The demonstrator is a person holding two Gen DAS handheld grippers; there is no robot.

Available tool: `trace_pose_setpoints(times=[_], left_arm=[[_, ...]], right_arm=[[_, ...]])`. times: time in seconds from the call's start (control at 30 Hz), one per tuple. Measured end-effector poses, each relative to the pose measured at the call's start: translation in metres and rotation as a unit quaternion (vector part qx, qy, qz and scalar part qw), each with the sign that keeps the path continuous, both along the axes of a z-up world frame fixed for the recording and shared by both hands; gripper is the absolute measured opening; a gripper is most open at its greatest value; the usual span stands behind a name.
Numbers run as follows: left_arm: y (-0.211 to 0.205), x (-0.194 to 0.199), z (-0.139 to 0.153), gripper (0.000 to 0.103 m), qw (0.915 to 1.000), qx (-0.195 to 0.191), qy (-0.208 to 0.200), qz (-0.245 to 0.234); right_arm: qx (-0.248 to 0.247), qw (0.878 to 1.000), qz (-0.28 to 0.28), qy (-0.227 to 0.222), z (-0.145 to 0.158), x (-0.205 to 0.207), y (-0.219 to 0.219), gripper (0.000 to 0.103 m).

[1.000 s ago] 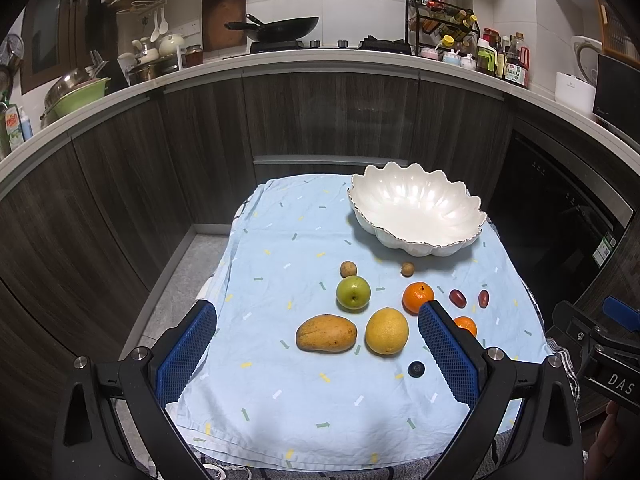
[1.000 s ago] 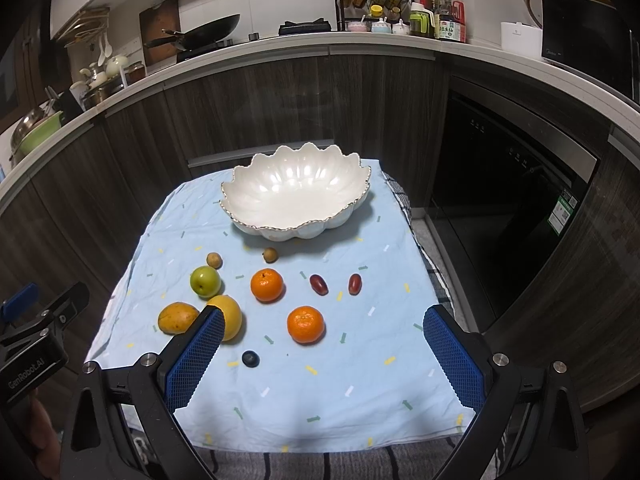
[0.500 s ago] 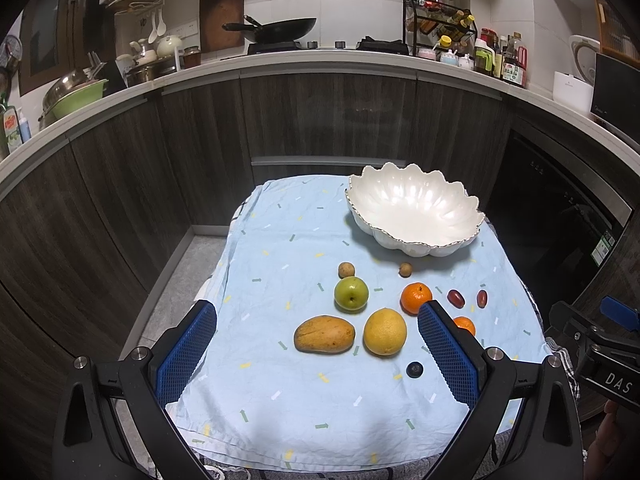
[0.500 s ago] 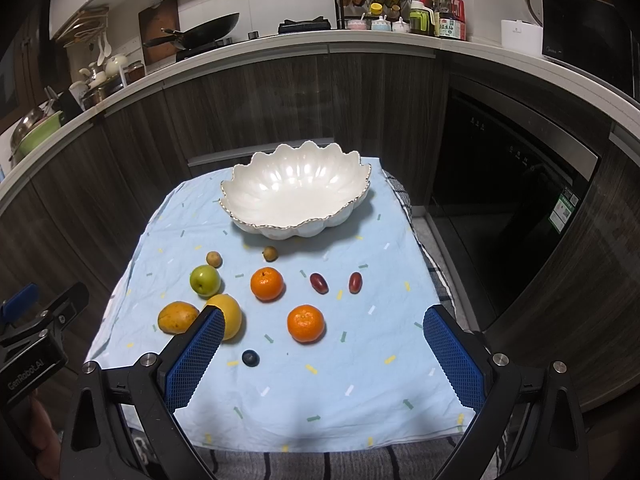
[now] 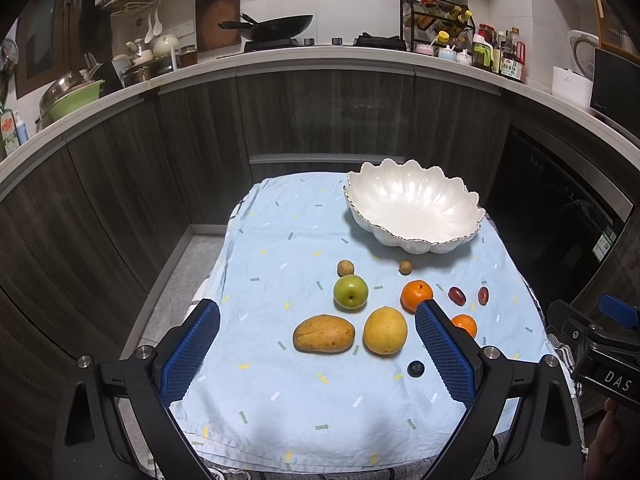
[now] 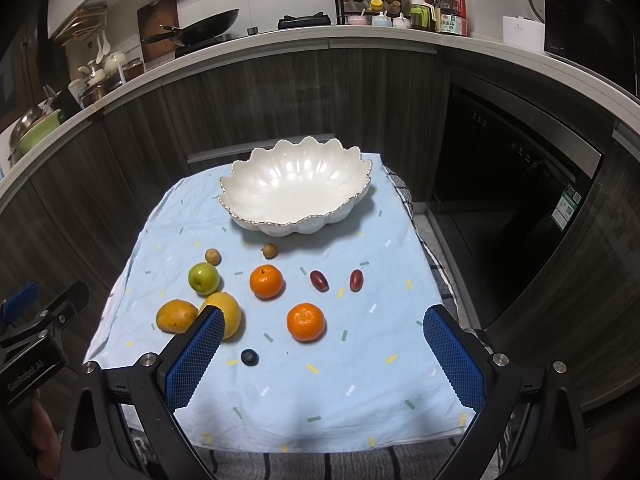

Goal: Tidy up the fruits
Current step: 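Move the left tool to the mango while the right tool approaches the blueberry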

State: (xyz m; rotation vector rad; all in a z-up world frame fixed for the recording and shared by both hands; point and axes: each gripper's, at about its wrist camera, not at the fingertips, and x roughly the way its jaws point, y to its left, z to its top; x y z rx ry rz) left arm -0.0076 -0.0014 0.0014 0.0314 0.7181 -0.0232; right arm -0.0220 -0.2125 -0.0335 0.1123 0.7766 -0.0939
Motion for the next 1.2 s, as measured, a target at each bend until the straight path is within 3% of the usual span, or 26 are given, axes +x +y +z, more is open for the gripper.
trace_pose_setpoints(times=[0.8,1.2], left_arm=[[0.009,0.024,-0.03,0.1,0.9992,0.009,0.033,-0.023],[0.019,0.046,-0.058,0.1,0.9968,0.018,0.06,-0.05]], right_arm=[[-0.02,0.998,0.047,0.027,-0.02,0.032,0.028,0.101],[-0.026,0.995,0.084,0.052,-0.047,0.056,0.053,0.093]])
